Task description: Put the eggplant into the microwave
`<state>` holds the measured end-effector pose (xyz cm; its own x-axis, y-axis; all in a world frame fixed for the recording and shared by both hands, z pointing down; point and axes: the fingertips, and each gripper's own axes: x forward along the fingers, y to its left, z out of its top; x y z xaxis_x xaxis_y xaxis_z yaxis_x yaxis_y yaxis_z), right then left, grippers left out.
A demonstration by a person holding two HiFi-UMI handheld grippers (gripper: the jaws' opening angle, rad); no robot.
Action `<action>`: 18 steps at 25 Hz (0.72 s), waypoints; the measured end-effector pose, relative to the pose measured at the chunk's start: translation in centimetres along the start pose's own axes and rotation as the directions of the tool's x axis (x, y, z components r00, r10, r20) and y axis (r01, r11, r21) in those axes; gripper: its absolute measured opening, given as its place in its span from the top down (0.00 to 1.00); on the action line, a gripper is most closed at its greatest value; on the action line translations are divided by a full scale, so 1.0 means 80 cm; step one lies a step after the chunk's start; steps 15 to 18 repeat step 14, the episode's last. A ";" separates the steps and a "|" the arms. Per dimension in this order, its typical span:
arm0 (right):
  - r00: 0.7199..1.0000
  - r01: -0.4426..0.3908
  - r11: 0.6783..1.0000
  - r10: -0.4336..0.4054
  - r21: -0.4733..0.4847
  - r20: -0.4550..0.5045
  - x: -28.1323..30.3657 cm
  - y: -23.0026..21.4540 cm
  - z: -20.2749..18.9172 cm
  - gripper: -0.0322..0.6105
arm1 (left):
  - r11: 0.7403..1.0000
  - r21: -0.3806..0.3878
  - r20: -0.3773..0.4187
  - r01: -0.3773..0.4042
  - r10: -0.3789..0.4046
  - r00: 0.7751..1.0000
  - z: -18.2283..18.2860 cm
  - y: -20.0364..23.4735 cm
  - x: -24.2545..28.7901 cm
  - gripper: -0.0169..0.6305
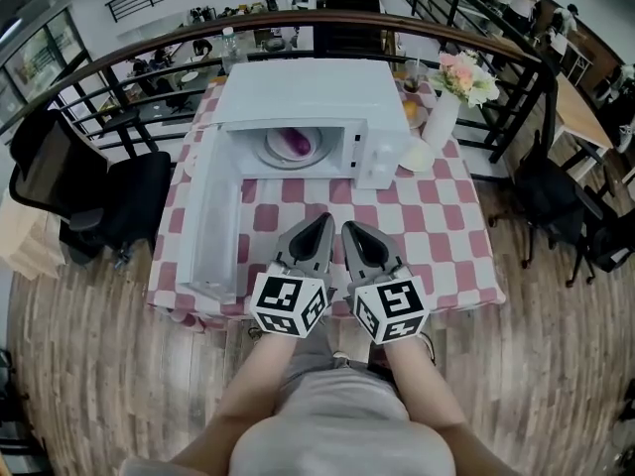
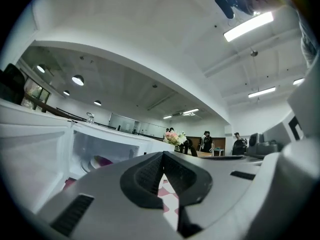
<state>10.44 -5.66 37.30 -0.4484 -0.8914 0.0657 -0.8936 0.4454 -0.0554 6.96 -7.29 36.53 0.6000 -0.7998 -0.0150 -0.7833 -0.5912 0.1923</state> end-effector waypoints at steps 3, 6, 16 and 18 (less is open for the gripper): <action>1.000 0.011 1.000 -0.011 0.007 0.002 -0.007 -0.006 -0.001 0.91 | 1.000 0.025 -0.010 -0.001 0.001 1.000 -0.005 -0.008 0.002 0.97; 1.000 0.013 1.000 -0.013 0.007 0.004 -0.013 -0.008 0.000 0.91 | 1.000 0.031 -0.010 0.005 -0.004 1.000 -0.004 -0.016 0.003 0.97; 1.000 0.019 1.000 -0.019 0.002 0.013 -0.020 -0.018 0.001 0.91 | 0.995 0.100 -0.024 0.016 -0.013 1.000 -0.007 -0.034 0.011 0.97; 1.000 0.019 1.000 -0.019 0.002 0.013 -0.020 -0.018 0.001 0.91 | 0.995 0.100 -0.024 0.016 -0.013 1.000 -0.007 -0.034 0.011 0.97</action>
